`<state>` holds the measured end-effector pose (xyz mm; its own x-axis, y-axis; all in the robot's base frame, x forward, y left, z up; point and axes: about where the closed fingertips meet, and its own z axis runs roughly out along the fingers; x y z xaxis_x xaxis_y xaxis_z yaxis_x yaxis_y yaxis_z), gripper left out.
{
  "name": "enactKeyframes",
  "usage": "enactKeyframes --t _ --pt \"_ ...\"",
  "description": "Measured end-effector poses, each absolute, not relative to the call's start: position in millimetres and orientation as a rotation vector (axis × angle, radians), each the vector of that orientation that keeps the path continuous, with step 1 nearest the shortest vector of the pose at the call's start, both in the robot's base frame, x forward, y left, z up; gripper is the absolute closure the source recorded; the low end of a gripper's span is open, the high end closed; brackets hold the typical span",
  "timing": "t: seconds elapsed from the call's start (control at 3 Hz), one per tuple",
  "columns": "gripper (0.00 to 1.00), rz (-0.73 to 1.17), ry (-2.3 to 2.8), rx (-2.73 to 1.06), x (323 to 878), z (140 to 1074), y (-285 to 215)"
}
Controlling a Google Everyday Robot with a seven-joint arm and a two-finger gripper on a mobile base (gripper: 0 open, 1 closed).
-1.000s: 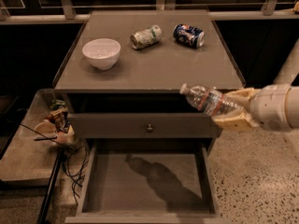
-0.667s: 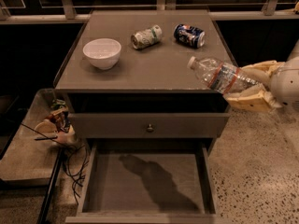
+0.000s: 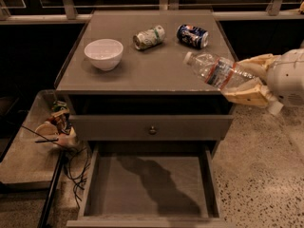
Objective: Pick water bottle from middle drawer and place on counter
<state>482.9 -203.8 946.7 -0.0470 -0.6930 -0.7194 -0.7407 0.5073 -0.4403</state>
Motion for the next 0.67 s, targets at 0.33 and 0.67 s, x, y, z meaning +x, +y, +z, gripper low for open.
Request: enactKeyframes --t 0.33,0.67 --pt "1.0 0.01 1.738 -1.205 531.8 961.4 -198.4" --pt "1.0 -0.069 1.773 -1.176 598.8 966.0 -196.5"
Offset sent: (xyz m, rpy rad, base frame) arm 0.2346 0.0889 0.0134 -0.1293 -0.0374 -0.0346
